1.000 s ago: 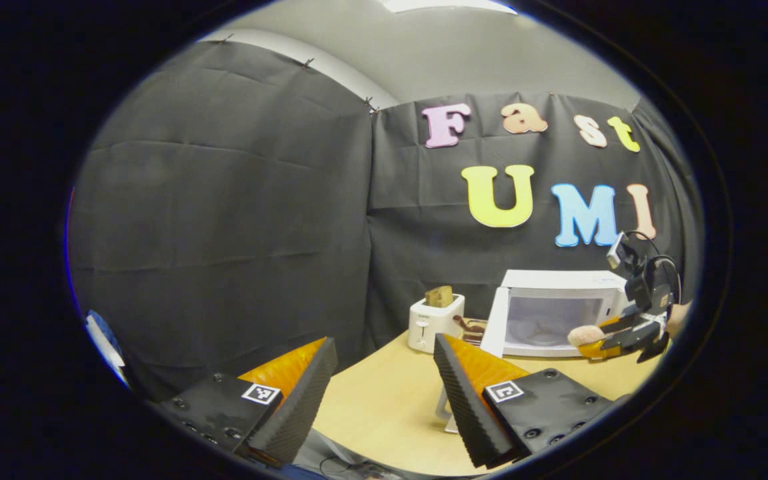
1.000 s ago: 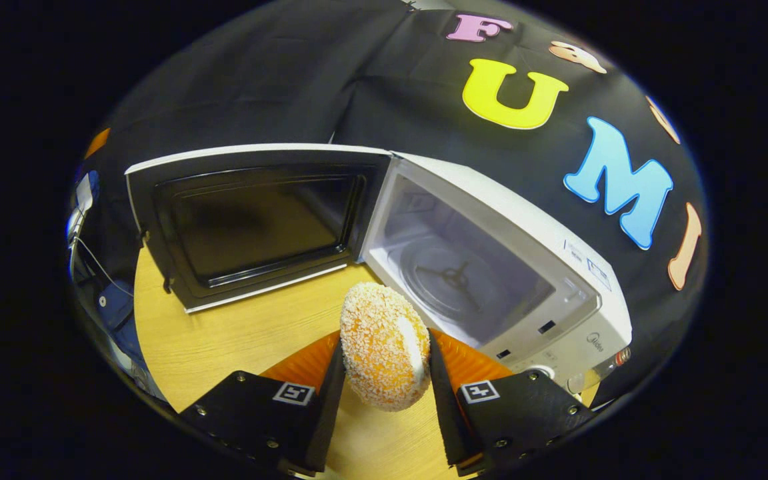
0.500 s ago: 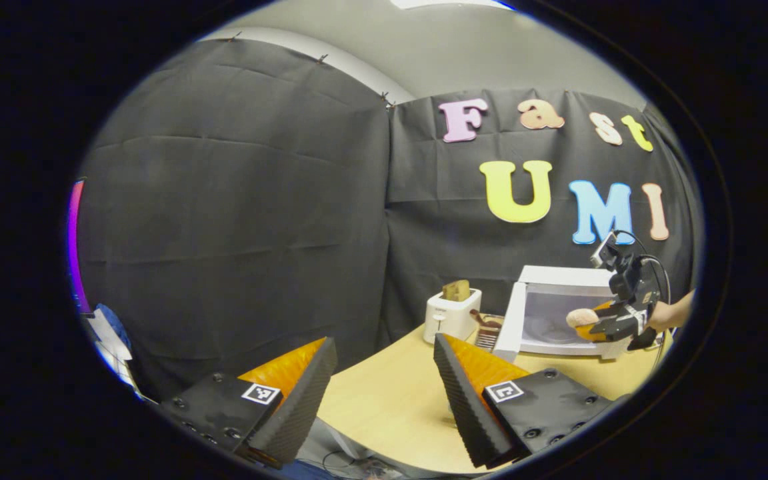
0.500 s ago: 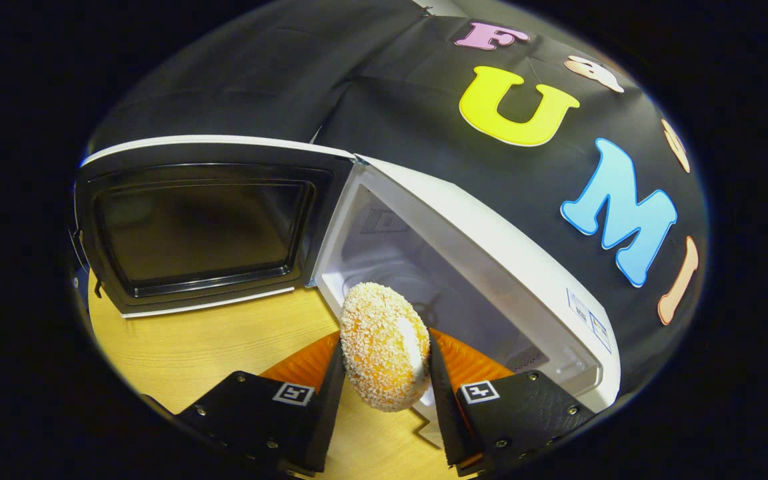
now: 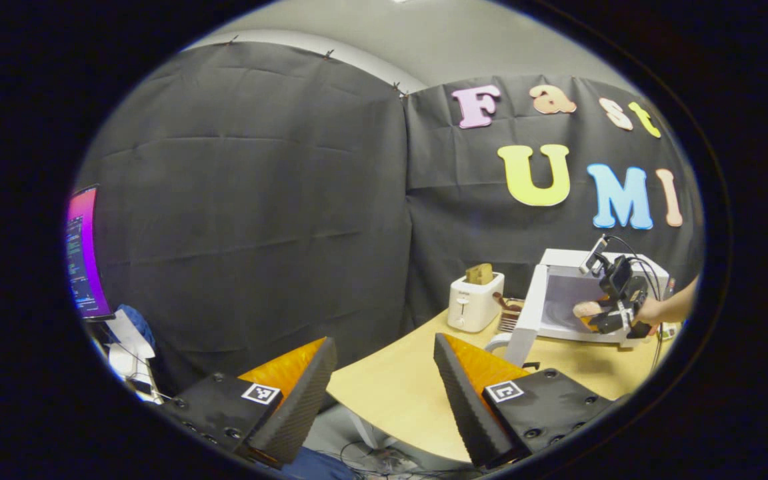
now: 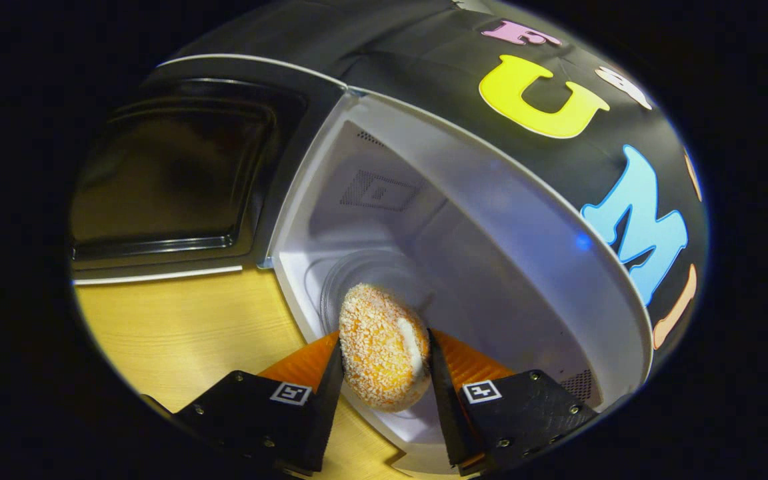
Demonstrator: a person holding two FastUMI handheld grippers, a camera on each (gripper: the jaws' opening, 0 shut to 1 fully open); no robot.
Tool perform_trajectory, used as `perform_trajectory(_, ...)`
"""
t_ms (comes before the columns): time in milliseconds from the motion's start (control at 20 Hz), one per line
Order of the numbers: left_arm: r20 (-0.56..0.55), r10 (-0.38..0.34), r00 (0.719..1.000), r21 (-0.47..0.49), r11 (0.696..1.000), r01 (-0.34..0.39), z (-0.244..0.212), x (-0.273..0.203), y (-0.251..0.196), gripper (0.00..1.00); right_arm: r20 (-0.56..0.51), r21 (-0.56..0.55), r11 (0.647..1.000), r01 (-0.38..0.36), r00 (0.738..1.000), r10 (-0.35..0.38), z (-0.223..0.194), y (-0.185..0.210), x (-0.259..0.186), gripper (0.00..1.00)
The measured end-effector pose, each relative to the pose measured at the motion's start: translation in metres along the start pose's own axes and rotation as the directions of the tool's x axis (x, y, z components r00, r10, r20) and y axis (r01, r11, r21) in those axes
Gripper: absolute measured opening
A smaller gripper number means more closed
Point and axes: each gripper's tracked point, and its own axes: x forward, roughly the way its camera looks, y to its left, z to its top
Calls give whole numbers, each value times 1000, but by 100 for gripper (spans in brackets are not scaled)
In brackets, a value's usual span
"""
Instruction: Open the microwave oven with the left hand, put the food in, and close the microwave oven.
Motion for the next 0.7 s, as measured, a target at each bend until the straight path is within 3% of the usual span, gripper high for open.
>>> perform_trajectory(150, -10, 15, 1000, -2, 1000, -15, -2, 1, -1, 94, -2, -8, 1000, 12, 1000, -12, -2, 1, 11, 67)
perform_trajectory(350, -21, 16, 1000, -22, 1000, -16, -9, 4, -8, 96, -20, -47, 997, 57, 998, -58, -6, -5, 17, 77)
perform_trajectory(450, -26, 6, 1000, -29, 1000, -6, -13, 5, -13, 96, 3, -67, 995, 78, 997, -78, -1, -14, 15, 93)
perform_trajectory(500, -29, -5, 1000, -34, 999, 4, -14, 6, -15, 96, 10, -69, 995, 71, 997, -70, 3, -11, 7, 97)
perform_trajectory(700, -41, -70, 997, -43, 997, 68, -20, 18, -30, 97, 52, -65, 996, 60, 997, -56, 15, -6, -35, 97)
